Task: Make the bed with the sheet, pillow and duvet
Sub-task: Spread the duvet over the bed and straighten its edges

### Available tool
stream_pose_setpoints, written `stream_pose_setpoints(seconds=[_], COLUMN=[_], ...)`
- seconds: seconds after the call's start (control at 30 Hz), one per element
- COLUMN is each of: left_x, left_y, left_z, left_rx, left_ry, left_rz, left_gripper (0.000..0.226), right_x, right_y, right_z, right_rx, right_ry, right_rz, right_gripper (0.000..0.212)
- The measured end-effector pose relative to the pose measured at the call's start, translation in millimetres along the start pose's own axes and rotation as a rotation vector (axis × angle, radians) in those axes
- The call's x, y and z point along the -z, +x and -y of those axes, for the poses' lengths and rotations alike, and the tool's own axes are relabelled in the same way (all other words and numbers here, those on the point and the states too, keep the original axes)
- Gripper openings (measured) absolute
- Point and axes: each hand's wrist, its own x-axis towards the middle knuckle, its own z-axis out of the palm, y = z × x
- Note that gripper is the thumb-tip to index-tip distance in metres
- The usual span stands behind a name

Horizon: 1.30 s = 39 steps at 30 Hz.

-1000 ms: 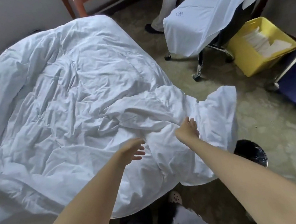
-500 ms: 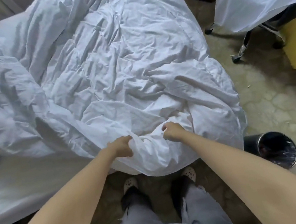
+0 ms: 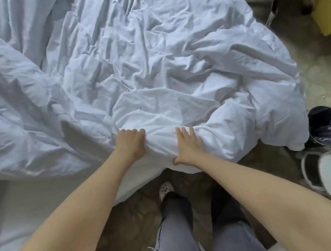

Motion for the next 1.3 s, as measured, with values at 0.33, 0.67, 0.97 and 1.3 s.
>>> stream_pose_setpoints(seconds=[0.33, 0.67, 0.97, 1.3], left_x=[79.7, 74.4, 62.2, 25.7], left_y=[-95.6, -244.5, -323.5, -322.2], left_z=[75.3, 83.7, 35.3, 11.8], left_rx=[0.131, 0.387, 0.478, 0.408], left_ry=[-0.463, -0.446, -0.333, -0.309], left_rz=[-0.067, 0.072, -0.007, -0.029], left_gripper=[0.023, 0.022, 0.011, 0.015], right_x=[72.5, 45.8, 3.1, -36.9], right_y=[-72.2, -195.1, -256.1, -241.4], right_z=[93.5, 138.8, 113.2, 82.5], right_rx=[0.130, 0.421, 0.425, 0.368], right_ry=[0.220, 0.031, 0.340, 0.383], right_rz=[-0.228, 0.052, 0.152, 0.208], right_gripper=[0.022, 0.029, 0.027, 0.032])
